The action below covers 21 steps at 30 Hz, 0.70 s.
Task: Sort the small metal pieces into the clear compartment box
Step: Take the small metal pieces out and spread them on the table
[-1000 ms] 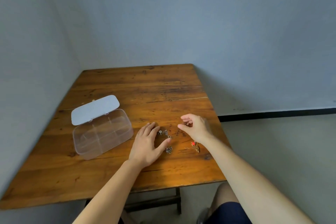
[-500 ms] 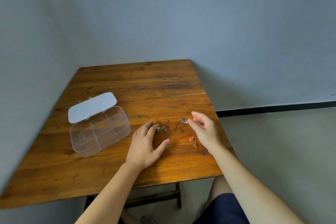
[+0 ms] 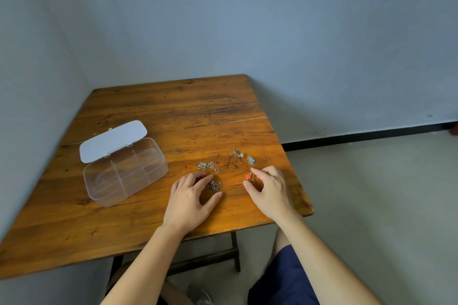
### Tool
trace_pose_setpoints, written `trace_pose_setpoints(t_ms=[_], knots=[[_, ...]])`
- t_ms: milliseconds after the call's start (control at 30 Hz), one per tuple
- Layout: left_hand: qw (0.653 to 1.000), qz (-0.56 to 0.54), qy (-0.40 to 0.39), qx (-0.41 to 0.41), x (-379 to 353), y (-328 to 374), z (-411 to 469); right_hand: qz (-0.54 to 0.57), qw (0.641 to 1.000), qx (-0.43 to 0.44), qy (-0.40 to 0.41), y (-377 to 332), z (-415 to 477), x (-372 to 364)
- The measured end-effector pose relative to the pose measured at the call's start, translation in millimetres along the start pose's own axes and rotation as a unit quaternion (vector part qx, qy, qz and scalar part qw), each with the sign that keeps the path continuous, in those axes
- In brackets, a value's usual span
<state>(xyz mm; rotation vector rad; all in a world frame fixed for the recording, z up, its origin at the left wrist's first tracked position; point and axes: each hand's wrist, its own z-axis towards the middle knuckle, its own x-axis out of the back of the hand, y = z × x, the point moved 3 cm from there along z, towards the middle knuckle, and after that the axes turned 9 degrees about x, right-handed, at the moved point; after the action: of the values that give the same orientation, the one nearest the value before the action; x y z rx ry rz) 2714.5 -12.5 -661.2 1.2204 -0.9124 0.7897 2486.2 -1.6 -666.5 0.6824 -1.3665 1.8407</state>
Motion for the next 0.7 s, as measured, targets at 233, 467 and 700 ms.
trace_pose_setpoints(t_ms=[233, 467, 700], knots=[[0.993, -0.098, 0.023, 0.063, -4, 0, 3, 0.012, 1.0, 0.002, 0.001, 1, 3, 2], [0.99, -0.111, 0.036, 0.077, -6, 4, 3, 0.007, 1.0, 0.014, -0.019, -3, 4, 3], [0.989, -0.127, 0.037, 0.068, -5, 1, 2, -0.052, 0.994, 0.024, -0.094, -15, 15, 0]])
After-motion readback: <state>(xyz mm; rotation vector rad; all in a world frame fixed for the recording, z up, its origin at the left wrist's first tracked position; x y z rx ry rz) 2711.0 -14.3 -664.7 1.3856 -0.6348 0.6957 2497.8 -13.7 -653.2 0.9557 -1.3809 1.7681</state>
